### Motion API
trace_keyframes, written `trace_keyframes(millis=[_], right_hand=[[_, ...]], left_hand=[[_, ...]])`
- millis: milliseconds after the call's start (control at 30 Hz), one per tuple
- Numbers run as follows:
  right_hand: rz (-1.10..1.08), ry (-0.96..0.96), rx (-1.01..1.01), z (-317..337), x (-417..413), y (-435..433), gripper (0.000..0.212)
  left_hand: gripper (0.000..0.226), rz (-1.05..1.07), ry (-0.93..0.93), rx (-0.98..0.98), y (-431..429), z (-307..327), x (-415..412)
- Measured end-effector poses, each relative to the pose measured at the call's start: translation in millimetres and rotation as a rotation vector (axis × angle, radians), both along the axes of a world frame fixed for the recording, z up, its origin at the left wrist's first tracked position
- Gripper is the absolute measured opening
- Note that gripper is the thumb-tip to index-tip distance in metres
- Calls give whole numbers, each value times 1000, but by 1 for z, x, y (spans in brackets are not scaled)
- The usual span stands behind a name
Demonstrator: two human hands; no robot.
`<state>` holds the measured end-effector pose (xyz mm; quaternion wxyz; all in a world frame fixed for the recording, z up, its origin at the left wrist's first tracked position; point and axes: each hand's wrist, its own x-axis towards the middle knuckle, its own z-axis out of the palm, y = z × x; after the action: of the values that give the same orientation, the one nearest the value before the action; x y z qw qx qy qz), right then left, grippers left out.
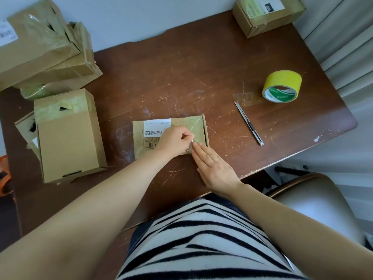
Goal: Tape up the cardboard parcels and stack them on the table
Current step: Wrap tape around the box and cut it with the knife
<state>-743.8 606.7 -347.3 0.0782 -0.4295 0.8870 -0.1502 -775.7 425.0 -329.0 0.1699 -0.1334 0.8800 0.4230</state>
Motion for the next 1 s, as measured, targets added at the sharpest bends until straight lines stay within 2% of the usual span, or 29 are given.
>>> trace_keyframes(millis=[200, 433, 567, 667, 800, 1000], right_hand=[[18, -7, -18, 0, 0, 5, 57], [-52, -39, -69, 2, 7, 11, 40], [-83, -54, -113, 2, 3, 9, 55], [-81, -32, -77, 0, 2, 8, 67], [-52, -17, -9, -5, 5, 9, 65], [-44, -18, -13, -6, 6, 9, 53]], left_hand=[[11, 35, -46, 99, -6, 3, 0], [8, 55, -9, 109, -6, 0, 3], [11, 12, 23, 49, -7, 0, 3], [18, -111, 113, -89, -7, 1, 3], [21, -180, 247, -232, -13, -3, 3], [26, -110, 276, -199, -12, -7, 4]])
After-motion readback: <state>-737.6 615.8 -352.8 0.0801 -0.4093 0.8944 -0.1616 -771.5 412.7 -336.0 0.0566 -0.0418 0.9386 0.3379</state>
